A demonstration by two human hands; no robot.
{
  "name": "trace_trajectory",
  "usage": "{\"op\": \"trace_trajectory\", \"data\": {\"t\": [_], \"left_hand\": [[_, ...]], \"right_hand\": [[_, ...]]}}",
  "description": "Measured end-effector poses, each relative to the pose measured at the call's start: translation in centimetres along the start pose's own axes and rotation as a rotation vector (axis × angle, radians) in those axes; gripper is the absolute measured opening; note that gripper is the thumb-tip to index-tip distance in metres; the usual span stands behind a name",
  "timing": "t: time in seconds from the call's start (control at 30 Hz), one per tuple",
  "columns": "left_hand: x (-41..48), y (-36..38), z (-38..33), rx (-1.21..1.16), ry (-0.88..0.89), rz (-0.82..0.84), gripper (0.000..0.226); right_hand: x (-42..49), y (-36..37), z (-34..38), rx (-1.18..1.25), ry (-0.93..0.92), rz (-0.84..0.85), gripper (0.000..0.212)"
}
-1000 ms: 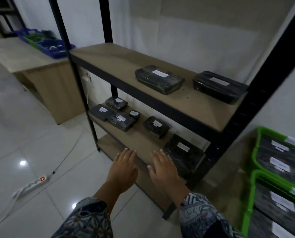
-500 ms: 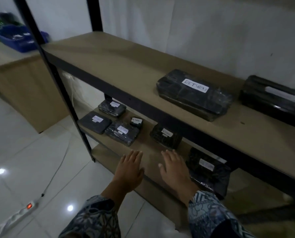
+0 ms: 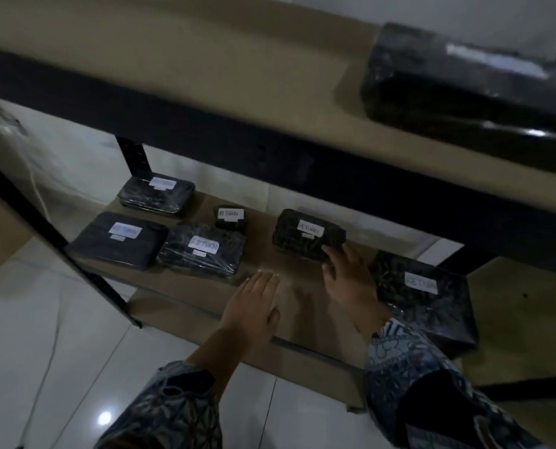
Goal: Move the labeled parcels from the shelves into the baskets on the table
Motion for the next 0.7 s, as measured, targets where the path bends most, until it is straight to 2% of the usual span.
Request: {"op": "trace_trajectory", "data": {"t": [0.13, 0.3, 0.43, 0.6, 0.7], "left_hand": [[1.7, 4.7, 1.4, -0.041, 0.016, -0.038, 0.060], [2.9, 8.2, 3.4, -0.011, 0.046, -0.121, 0.054], [2.6, 9.3, 4.0, 0.022, 0.056, -0.154, 0.049], [2.3, 9.5, 4.2, 0.038, 0.056, -0.137, 0.050], [2.2, 9.5, 4.2, 0.042, 0.051, -0.140, 0.050]], "right_hand": [[3.9, 2.8, -2.1, 0.145, 0.075, 0.007, 0.047], [7.9, 4.0, -3.4, 0.225, 0.133, -0.155, 0.052], [8.2, 6.4, -4.2, 0.532, 0.190, -0.156, 0.059], [6.5, 6.6, -4.8, 0.798, 0.130, -0.301, 0.074], [6.1, 7.4, -6.0, 0.918, 0.237, -0.301, 0.082]]}}
Point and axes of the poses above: each hand's wrist, its own x-axis towards the middle knuckle, its own y-axis out of the palm, z = x × y, the point moved 10 cm from there along x, towards the middle knuckle, and after that the axes turned 3 degrees about x, right-handed, at the moved point
